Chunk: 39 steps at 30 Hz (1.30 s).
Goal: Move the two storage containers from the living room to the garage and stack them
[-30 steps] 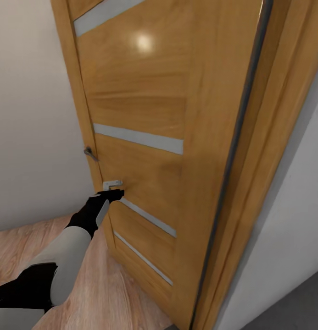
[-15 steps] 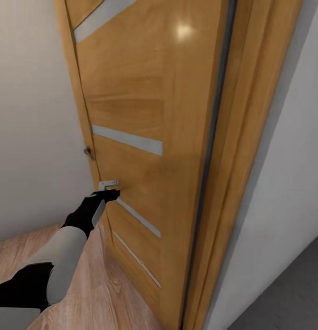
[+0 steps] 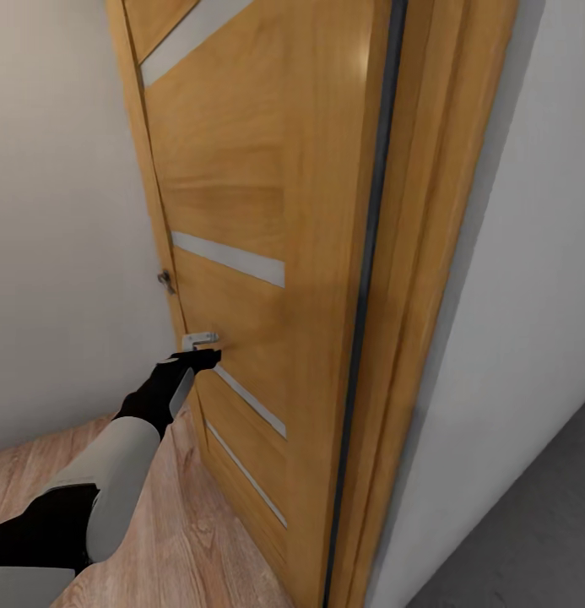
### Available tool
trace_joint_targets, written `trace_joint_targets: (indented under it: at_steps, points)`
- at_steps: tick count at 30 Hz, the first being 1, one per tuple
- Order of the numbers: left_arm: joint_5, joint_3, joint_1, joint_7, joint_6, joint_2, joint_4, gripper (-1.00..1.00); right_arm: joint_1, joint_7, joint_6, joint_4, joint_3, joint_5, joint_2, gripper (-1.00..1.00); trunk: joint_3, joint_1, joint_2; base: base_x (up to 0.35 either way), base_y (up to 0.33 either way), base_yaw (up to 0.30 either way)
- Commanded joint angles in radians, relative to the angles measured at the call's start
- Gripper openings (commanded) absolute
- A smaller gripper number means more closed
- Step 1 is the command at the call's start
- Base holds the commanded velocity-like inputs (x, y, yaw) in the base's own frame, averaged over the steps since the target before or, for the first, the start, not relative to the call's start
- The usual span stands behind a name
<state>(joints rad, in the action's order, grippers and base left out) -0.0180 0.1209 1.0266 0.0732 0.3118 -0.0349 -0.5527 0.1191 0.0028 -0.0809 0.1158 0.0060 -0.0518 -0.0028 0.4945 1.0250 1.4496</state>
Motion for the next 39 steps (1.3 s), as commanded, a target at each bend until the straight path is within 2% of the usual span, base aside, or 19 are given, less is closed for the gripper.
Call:
trace_joint_targets:
  at_steps: [1,14,15,17,20,27,39]
  points:
    - [0.021,0.002,0.000,-0.006,0.004,-0.034,-0.001,1.00,0.001,0.000,-0.003,-0.001,0.000,-0.005,0.000,1.00,0.001,0.000,0.000,0.000,0.000,-0.003]
    - [0.021,-0.001,0.000,-0.007,0.004,-0.036,-0.001,1.00,0.001,0.003,-0.002,-0.003,0.007,-0.010,0.000,1.00,0.001,0.000,0.000,0.000,0.000,0.000]
    - [-0.006,0.008,-0.006,0.003,0.000,-0.001,0.001,1.00,0.006,0.001,-0.003,-0.005,0.009,-0.011,-0.002,1.00,0.001,0.000,0.000,0.000,0.000,0.000]
    - [-0.003,0.011,-0.017,0.002,0.000,0.011,0.000,1.00,0.010,0.001,-0.003,-0.005,0.009,-0.012,-0.002,1.00,0.001,0.000,0.000,0.000,0.000,0.000]
    - [-0.002,0.011,-0.019,0.002,0.000,0.011,0.000,1.00,0.010,0.001,-0.003,-0.005,0.009,-0.012,-0.002,1.00,0.001,0.000,0.000,0.000,0.000,0.000]
    - [0.005,0.012,-0.051,-0.001,-0.002,0.032,-0.009,1.00,0.014,0.001,-0.003,-0.005,0.009,-0.011,-0.002,1.00,0.001,0.000,0.000,0.000,0.000,0.000]
    - [0.006,0.013,-0.056,-0.002,0.000,0.036,-0.010,1.00,0.014,0.001,-0.003,-0.005,0.009,-0.010,-0.002,1.00,0.001,0.000,0.000,0.079,0.042,0.000]
